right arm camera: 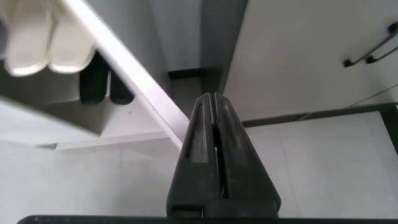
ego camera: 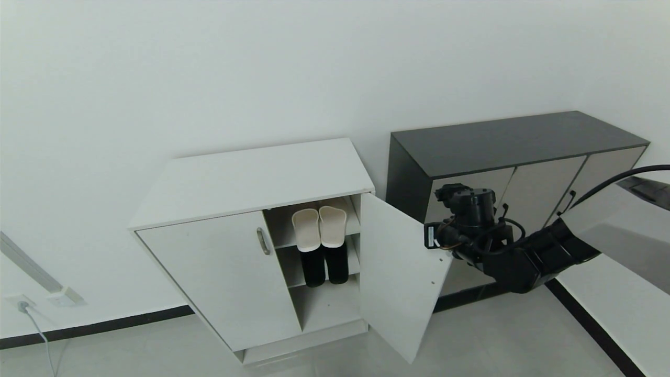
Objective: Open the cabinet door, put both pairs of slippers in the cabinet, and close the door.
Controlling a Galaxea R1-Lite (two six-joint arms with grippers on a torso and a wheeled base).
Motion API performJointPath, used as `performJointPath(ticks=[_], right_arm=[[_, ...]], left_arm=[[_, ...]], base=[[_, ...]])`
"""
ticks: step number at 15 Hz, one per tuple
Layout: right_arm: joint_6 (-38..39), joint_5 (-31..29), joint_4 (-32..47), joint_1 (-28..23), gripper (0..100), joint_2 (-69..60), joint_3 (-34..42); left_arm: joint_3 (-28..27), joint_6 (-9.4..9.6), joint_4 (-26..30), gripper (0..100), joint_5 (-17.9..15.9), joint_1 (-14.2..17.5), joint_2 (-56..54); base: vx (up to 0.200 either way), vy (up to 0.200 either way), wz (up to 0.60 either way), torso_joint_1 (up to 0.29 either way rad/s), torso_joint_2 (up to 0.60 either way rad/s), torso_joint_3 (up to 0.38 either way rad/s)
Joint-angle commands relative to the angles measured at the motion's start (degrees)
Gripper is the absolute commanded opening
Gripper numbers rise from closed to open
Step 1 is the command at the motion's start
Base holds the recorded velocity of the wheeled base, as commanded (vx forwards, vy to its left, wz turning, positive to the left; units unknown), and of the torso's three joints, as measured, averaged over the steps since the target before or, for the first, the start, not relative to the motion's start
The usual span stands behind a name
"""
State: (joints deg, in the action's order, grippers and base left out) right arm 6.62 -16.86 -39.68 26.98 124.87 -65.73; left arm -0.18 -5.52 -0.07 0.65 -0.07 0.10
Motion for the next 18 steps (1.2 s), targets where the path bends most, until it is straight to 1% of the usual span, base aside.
performJointPath(ticks=[1, 5, 6, 7, 8, 9, 12, 14, 18], right_arm=[[-0.20, -0.10, -1.28, 1.85, 0, -1.82, 2.01], [-0.38, -0.63, -5.06, 8.62, 0, -3.75, 8.78], [-0.38, -0.81, -5.58, 9.94, 0, -3.75, 9.48], [-0.38, -0.81, -5.58, 10.11, 0, -3.75, 9.57], [-0.29, -0.81, -6.20, 12.05, 0, -4.28, 10.10], [-0.38, -0.81, -6.55, 12.84, 0, -4.90, 10.18], [-0.64, -0.37, -6.64, 13.19, 0, -6.66, 10.80], [-4.69, 1.13, -6.73, 13.01, 0, -8.59, 12.91], [-4.86, 1.22, -7.17, 13.01, 0, -8.76, 13.79]], left_arm=[[0.01, -0.10, -0.01, 0, -0.03, -0.01, 0.08], [0.01, -0.10, -0.01, 0, 0.06, -0.01, 0.08], [0.01, -0.10, -0.01, 0, -0.03, -0.01, 0.08], [0.01, -0.01, -0.01, 0, 0.06, -0.01, 0.08], [0.01, -0.10, -0.01, 0, 0.06, -0.01, 0.08], [0.01, -0.01, -0.01, 0, 0.06, -0.01, 0.08], [0.01, -0.10, -0.01, 0, 0.06, -0.01, 0.08], [0.01, -0.10, -0.01, 0, 0.06, -0.01, 0.08], [0.01, -0.01, -0.01, 0, 0.06, -0.01, 0.08]], base=[[0.000, 0.000, 0.00, 0.000, 0.00, 0.000], [0.000, 0.000, 0.00, 0.000, 0.00, 0.000], [0.000, 0.000, 0.00, 0.000, 0.00, 0.000], [0.000, 0.000, 0.00, 0.000, 0.00, 0.000], [0.000, 0.000, 0.00, 0.000, 0.00, 0.000], [0.000, 0.000, 0.00, 0.000, 0.00, 0.000], [0.000, 0.000, 0.00, 0.000, 0.00, 0.000], [0.000, 0.000, 0.00, 0.000, 0.00, 0.000], [0.000, 0.000, 0.00, 0.000, 0.00, 0.000]])
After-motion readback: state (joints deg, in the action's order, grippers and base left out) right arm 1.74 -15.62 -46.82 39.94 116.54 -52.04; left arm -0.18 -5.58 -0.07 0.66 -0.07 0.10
